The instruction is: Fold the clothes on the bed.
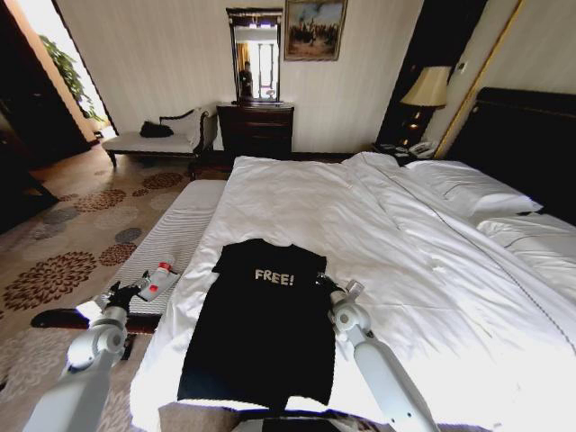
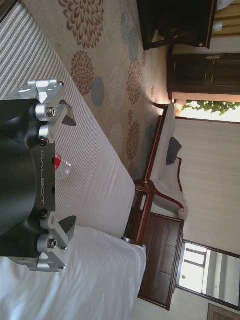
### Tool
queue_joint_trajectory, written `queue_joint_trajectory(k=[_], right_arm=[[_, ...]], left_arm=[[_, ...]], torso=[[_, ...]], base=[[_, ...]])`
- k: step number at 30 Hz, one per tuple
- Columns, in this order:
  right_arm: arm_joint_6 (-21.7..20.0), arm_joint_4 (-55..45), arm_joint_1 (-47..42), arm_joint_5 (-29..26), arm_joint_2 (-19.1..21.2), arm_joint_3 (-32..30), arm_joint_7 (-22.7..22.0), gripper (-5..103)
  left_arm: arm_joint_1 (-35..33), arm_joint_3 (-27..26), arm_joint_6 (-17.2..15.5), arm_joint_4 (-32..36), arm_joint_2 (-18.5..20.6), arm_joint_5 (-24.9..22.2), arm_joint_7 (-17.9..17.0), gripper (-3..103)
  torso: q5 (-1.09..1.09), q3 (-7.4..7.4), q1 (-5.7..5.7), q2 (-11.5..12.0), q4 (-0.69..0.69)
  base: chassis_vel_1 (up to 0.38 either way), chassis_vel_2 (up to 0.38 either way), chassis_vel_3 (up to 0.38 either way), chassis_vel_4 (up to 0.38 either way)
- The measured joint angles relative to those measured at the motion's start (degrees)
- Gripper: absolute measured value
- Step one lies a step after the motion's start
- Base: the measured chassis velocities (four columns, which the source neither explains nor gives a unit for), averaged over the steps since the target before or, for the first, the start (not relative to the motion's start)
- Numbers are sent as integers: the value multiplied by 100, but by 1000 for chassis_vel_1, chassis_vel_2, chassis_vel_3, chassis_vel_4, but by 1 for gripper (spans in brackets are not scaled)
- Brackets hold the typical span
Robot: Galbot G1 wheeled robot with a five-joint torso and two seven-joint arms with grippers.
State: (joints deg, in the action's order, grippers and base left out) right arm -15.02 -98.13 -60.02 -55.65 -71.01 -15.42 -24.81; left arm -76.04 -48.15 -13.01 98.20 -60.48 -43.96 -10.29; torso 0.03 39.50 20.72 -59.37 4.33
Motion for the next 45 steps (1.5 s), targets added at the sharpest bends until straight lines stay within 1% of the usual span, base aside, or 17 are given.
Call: queue_joint_trajectory(k=[2,4,6,7,9,14,20,26,36,40,45], right_arm=[[-71,-16,22,-2,65,-5,-66,0],[-245,-33,129,-54,410,-24,-222,0],[-283,32,212,-66,673,-39,-230,0],[-283,32,212,-66,673,-39,-230,0],[-302,243,353,-86,1032,-52,-181,0],[-303,511,533,-107,1320,-61,-98,0],[-303,547,548,-93,1344,-91,-120,0],[-370,180,360,-62,1244,-270,-344,0],[-432,26,257,20,1164,-297,-526,0],[-477,-27,266,17,1180,-290,-579,0],[-544,-69,341,7,1302,-261,-644,0]], left_arm=[[0,-2,1,0,2,-1,0,100],[-2,-4,4,0,3,-2,-3,100],[-2,-3,6,0,1,-2,-4,100],[-2,-3,6,0,1,-2,-4,100],[1,4,7,12,-1,-3,-4,100],[6,5,7,28,12,-16,-5,100],[0,-20,9,34,31,-34,-5,100],[-9,-47,23,20,35,-52,-3,100],[48,-2,29,-1,5,-49,-1,100],[81,-1,29,-12,21,-51,-1,100],[126,11,30,-55,21,-59,0,100]], torso=[[0,0,0,0,0],[0,0,0,0,0],[0,0,0,0,0],[0,0,0,0,0],[0,0,0,0,2],[0,0,0,0,0],[0,0,0,0,0],[1,0,0,0,0],[1,0,0,0,0],[0,0,0,0,1],[0,0,0,0,0]], base=[[0,0,0,0],[0,0,0,0],[0,0,0,0],[0,0,0,0],[0,0,0,0],[0,0,0,0],[0,0,0,0],[0,0,0,0],[0,0,0,0],[0,0,0,0],[0,0,0,0]])
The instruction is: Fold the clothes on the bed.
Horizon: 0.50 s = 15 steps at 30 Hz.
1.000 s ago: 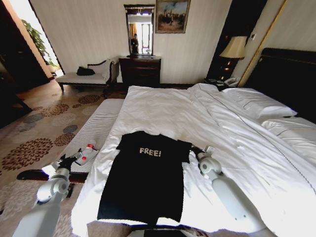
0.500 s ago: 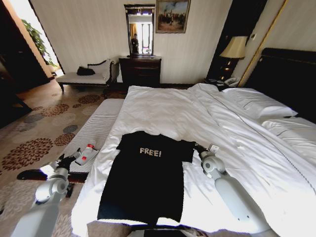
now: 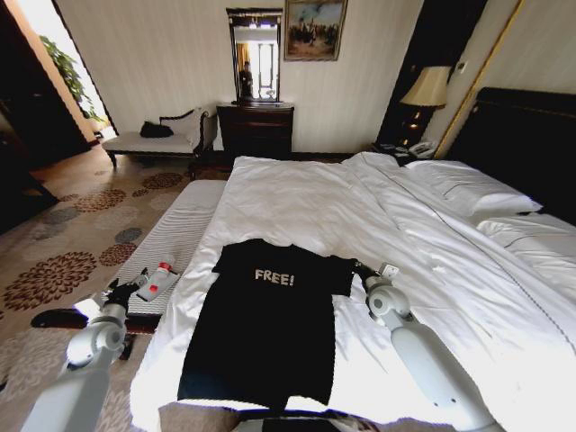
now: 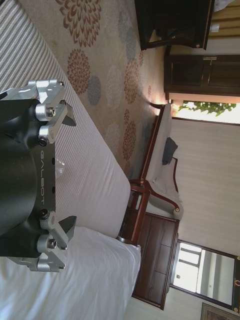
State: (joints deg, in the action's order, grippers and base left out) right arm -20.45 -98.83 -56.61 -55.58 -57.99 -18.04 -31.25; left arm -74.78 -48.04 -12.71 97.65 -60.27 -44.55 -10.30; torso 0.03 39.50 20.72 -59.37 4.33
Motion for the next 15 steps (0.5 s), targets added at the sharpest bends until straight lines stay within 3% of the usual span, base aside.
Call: queue_joint_trajectory(k=[6,7,9,10,13,15], right_arm=[[-6,182,55,105,83,15,-22,-1],[-22,206,52,154,87,16,-76,4],[-51,209,35,177,93,16,-146,4],[-73,174,3,179,95,7,-210,15],[-81,81,-34,182,97,-17,-266,20],[-93,-144,-105,182,112,-66,-365,31]], left_arm=[[54,60,9,-37,-35,15,2,100],[80,72,9,-45,-35,16,2,100],[113,87,9,-48,-35,17,2,100],[160,108,9,-50,-30,17,-1,100],[232,144,-2,-49,-16,17,-8,100],[373,247,-43,-29,29,10,-72,100]], torso=[[0,0,0,0,0],[0,0,0,0,0],[0,0,0,0,0],[0,0,0,0,1],[-1,0,0,0,1],[0,0,0,0,0]], base=[[0,0,0,0],[0,0,0,0],[0,0,0,0],[0,0,0,0],[0,0,0,0],[0,0,0,0]])
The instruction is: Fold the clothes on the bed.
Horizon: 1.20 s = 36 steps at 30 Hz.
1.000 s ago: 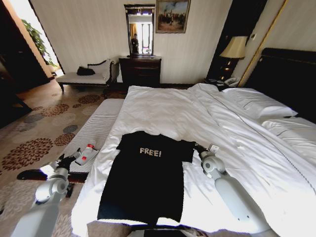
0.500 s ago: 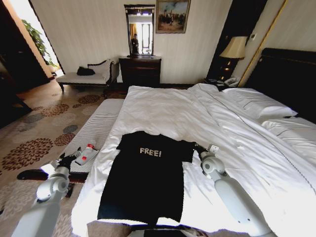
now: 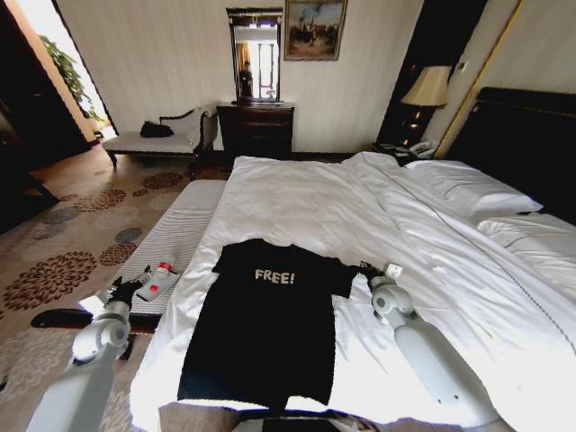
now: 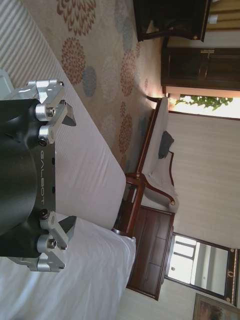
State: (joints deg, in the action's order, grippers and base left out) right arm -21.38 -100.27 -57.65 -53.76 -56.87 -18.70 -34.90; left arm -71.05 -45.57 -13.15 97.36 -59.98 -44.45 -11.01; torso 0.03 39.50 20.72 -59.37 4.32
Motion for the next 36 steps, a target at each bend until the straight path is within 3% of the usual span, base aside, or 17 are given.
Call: queue_joint_trajectory(k=[1,3,7,9,12,13,15,16,18,21,24,31,36], right_arm=[[-1,-123,-33,0,6,-42,-41,37],[-1,-207,-54,0,7,-80,-68,37],[110,-650,-133,-1,-26,-356,-119,58],[138,-690,-140,-2,-44,-390,-119,58],[234,-714,-139,-4,-147,-478,-112,74],[234,-714,-139,-4,-147,-478,-112,74],[263,-588,-59,-3,-222,-407,-92,80],[271,-515,-35,-3,-275,-363,-62,90],[275,-475,-48,-2,-324,-353,-45,95],[277,-425,-80,1,-399,-346,-36,100],[280,-356,-81,2,-471,-325,-35,100],[302,-222,-56,22,-623,-244,-34,100],[373,-49,-17,76,-790,-211,-33,100]], left_arm=[[77,60,-21,15,27,-8,-22,100],[138,110,-41,27,47,-20,-38,100],[636,598,-285,81,170,-218,-77,100],[711,676,-337,83,175,-266,-80,100],[1019,1036,-725,133,155,-472,-210,100],[1019,1036,-725,133,155,-472,-210,100],[991,1099,-921,269,146,-556,-251,100],[979,1203,-1107,353,122,-746,-356,100],[1032,1355,-1259,342,72,-1001,-452,100],[1139,1560,-1375,148,-30,-1389,-509,100],[1216,1696,-1398,-122,-188,-1731,-512,100],[1341,1768,-1349,-568,-516,-1954,-390,100],[1414,1777,-1149,-891,-974,-1928,-190,100]], torso=[[0,0,0,0,0],[0,0,0,0,0],[0,0,0,0,2],[-1,0,0,0,3],[1,0,0,0,7],[1,0,0,0,7],[0,0,0,0,2],[-3,0,0,0,-6],[0,0,0,0,-5],[0,0,0,0,4],[1,0,0,0,2],[0,0,0,0,0],[0,0,0,0,0]], base=[[0,0,0,0],[0,0,0,0],[0,0,0,0],[0,0,0,0],[0,0,0,0],[0,0,0,0],[0,0,0,0],[0,0,0,0],[0,0,0,0],[0,0,0,0],[0,0,0,0],[0,0,0,0],[0,0,0,0]])
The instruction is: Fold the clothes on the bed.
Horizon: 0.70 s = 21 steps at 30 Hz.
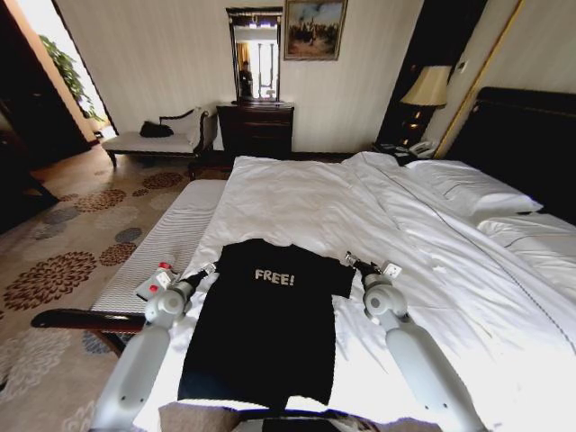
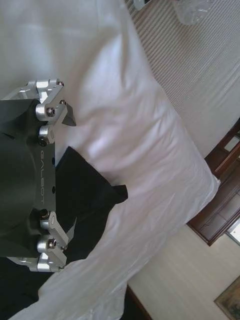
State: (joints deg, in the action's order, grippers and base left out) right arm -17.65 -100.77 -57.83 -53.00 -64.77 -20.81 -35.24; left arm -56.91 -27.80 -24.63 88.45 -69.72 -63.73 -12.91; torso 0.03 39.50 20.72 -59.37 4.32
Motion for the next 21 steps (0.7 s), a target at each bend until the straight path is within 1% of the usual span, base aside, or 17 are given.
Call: queue_joint_trajectory(k=[2,3,5,8,9,10,11,14,15,16,17,20,21], right_arm=[[14,56,7,17,-4,1,5,100],[22,85,10,25,6,0,9,100],[31,114,11,33,18,-7,11,100],[42,159,12,47,38,-20,12,100],[42,159,12,47,38,-20,12,100],[45,165,12,49,36,-21,12,100],[47,173,10,54,30,-22,12,100],[50,201,1,72,5,-20,13,100],[50,201,1,72,5,-20,13,100],[51,206,0,74,-2,-17,12,100],[51,212,0,77,-7,-14,12,100],[52,225,0,96,-29,5,10,100],[52,225,0,96,-29,5,10,100]], left_arm=[[70,18,188,-174,-158,24,66,100],[101,35,239,-231,-205,21,95,103],[131,51,273,-279,-243,18,128,103],[209,97,338,-371,-334,30,198,96],[209,97,338,-371,-334,30,198,96],[236,107,350,-391,-352,35,204,92],[255,113,359,-411,-358,39,206,92],[283,121,388,-456,-355,55,215,76],[283,121,388,-456,-355,55,215,76],[283,118,399,-462,-347,59,221,71],[283,114,406,-464,-339,61,228,71],[247,97,466,-464,-300,162,302,54],[247,97,466,-464,-300,162,302,54]], torso=[[0,0,0,0,1],[1,0,0,0,1],[0,0,0,0,1],[0,0,0,0,1],[0,0,0,0,1],[0,0,0,0,1],[0,0,0,0,2],[0,0,0,0,0],[0,0,0,0,0],[0,0,0,0,0],[1,0,0,0,0],[1,0,0,0,0],[1,0,0,0,0]], base=[[0,0,0,0],[0,0,0,0],[0,0,0,0],[0,0,0,0],[0,0,0,0],[0,0,0,0],[0,0,0,0],[0,0,0,0],[0,0,0,0],[0,0,0,0],[0,0,0,0],[0,0,0,0],[0,0,0,0]])
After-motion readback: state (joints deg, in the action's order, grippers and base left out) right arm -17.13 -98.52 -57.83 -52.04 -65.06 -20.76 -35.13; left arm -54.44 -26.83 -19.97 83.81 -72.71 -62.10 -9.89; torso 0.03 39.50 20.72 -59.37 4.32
